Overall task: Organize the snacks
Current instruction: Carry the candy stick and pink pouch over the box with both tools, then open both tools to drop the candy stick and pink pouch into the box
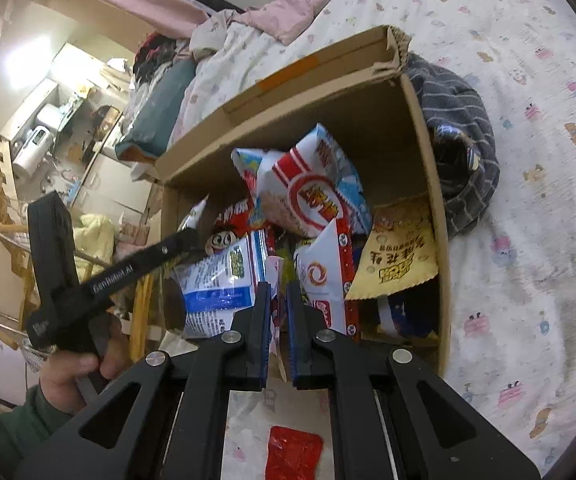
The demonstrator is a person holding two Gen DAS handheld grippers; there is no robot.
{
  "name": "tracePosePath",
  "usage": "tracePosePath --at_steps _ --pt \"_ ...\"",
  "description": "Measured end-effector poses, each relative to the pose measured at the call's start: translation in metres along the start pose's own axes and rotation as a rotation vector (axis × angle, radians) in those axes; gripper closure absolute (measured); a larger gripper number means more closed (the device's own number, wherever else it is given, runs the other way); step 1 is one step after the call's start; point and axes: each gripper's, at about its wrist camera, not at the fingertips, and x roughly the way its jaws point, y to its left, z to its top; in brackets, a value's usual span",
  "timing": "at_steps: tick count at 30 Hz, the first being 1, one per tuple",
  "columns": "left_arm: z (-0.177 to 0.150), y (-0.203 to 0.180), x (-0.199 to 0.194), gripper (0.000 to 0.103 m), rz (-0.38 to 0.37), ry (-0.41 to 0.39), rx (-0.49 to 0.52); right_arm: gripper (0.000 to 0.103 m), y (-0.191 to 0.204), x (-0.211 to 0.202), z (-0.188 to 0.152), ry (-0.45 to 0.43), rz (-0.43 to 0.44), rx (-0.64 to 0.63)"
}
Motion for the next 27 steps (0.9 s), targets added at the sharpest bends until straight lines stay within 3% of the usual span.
tracePosePath --at_steps 5,10,16,20,21,23,24,27 --pt "0.0 -0.003 0.0 0.076 0.007 0.003 0.019 0.095 -0.004 0.004 -0.001 0.018 -0.006 0.014" --pt "-0.003 -0.015 -0.012 0.044 0.029 -0.037 0.084 0.091 -0.005 0.006 0.0 0.015 -0.039 0.0" --pt "-0.007 -0.026 -0.029 0.024 0.04 -0.102 0.132 0.09 -0.007 -0.002 0.001 -0.019 -0.066 -0.002" --pt "-0.011 -0.034 -0.033 0.021 0.031 -0.114 0.165 0.088 -0.006 -0.015 0.005 -0.081 -0.064 -0.007" --pt "-0.012 -0.035 -0.034 0.021 0.036 -0.116 0.167 0.079 -0.006 -0.02 0.006 -0.104 -0.06 -0.003" --pt "-0.014 -0.036 -0.035 0.021 0.041 -0.122 0.172 0.045 -0.006 -0.029 0.008 -0.143 -0.047 -0.001" --pt "-0.015 -0.037 -0.036 0.021 0.041 -0.125 0.173 0.024 -0.006 -0.035 0.008 -0.167 -0.035 0.004" --pt "-0.017 -0.037 -0.038 0.021 0.038 -0.134 0.175 0.022 -0.004 -0.042 0.008 -0.206 -0.03 -0.005"
